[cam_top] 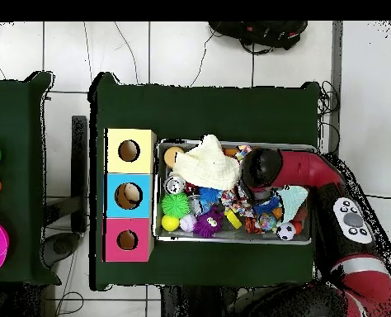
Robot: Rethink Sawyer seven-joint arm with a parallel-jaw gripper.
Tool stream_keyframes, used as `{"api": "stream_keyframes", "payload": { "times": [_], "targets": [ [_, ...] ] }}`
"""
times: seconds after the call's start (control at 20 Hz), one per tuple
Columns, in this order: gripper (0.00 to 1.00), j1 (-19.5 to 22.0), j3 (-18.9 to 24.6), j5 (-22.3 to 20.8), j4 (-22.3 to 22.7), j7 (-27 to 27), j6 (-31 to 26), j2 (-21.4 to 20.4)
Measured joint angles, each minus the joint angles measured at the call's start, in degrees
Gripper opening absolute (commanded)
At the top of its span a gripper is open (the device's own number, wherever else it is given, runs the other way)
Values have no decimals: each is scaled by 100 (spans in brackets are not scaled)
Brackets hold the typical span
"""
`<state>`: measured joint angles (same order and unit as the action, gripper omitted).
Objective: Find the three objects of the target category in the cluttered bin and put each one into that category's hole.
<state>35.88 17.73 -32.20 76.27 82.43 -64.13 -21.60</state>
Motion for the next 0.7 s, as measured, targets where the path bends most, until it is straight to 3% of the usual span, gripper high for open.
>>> {"api": "stream_keyframes", "payload": {
  "times": [0.3, 0.7],
  "targets": [
    [0, -296, 47, 4, -790, 0, -1481, 12],
    [0, -309, 121, 70, -1384, 0, -1776, 38]
  ]
}}
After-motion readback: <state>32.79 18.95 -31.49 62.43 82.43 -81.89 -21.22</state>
